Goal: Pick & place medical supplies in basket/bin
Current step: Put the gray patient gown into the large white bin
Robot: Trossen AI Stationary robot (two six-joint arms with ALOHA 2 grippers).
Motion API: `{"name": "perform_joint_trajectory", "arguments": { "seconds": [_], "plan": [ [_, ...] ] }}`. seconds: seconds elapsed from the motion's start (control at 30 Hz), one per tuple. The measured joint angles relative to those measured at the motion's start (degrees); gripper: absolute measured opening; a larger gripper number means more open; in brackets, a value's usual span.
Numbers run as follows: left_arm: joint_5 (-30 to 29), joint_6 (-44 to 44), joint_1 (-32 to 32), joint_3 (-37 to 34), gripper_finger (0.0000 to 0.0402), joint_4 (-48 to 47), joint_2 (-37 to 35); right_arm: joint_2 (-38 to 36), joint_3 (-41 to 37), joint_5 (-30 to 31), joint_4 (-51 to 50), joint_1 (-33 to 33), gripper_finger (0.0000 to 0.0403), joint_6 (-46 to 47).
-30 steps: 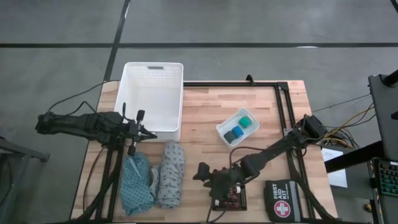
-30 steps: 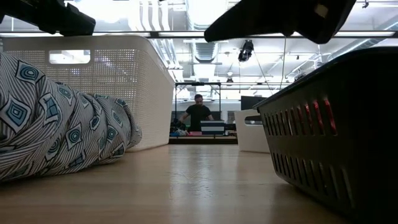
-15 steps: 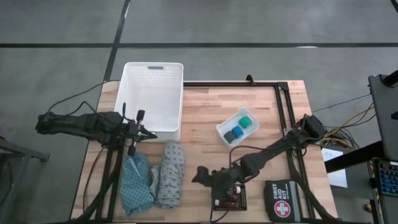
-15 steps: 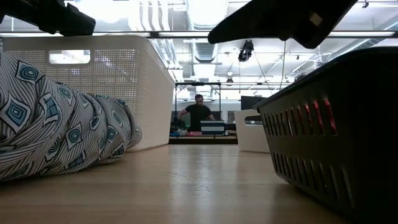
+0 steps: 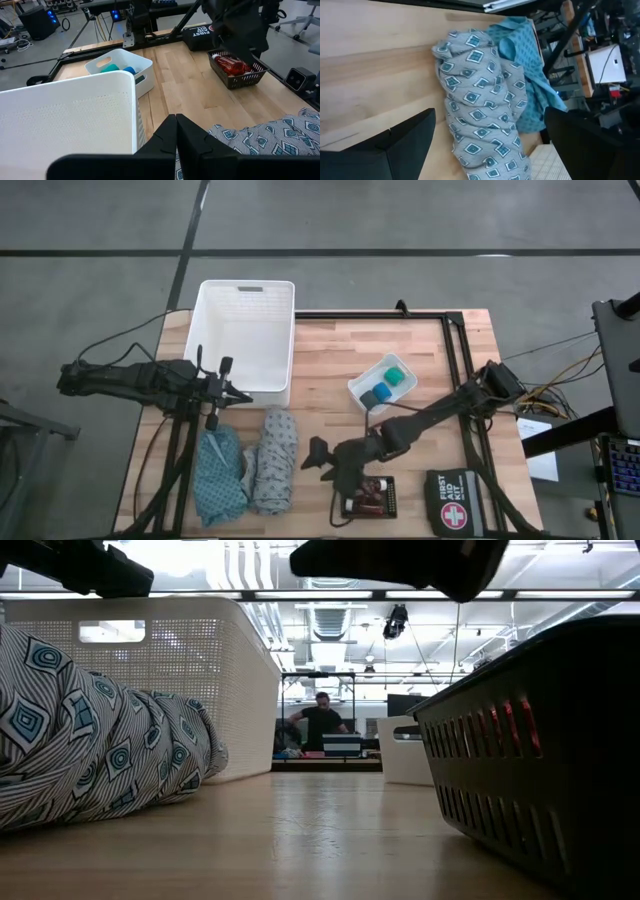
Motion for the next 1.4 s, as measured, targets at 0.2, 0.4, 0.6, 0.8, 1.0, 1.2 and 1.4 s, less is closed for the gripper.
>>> {"name": "perform_joint_trajectory", "arguments": {
  "seconds": [0.2,0.4,0.6,0.8,1.0,1.2,1.4],
  "plan": [
    [0.0,0.0,0.0,0.0,0.0006,0.0,0.0,0.2,-0.4,-2.8,2.8,-2.2,0.0368,0.0],
    [0.0,0.0,0.0,0.0,0.0006,0.0,0.0,0.2,-0.5,-3.3,5.0,-4.1,0.0368,0.0],
    [0.0,0.0,0.0,0.0,0.0006,0.0,0.0,0.2,-0.8,-10.5,6.2,-4.6,0.0368,0.1],
    [0.0,0.0,0.0,0.0,0.0006,0.0,0.0,0.2,-1.5,-11.8,6.1,-4.7,0.0368,-1.8],
    [0.0,0.0,0.0,0.0,0.0006,0.0,0.0,2.0,-2.0,-11.8,8.7,-4.7,0.0368,-2.6],
    [0.0,0.0,0.0,0.0,0.0006,0.0,0.0,9.0,-1.8,-17.4,16.8,-5.5,0.0368,-4.9],
    [0.0,0.0,0.0,0.0,0.0006,0.0,0.0,11.5,-0.5,-17.3,17.1,-7.7,0.0368,-6.5]
  ]
}}
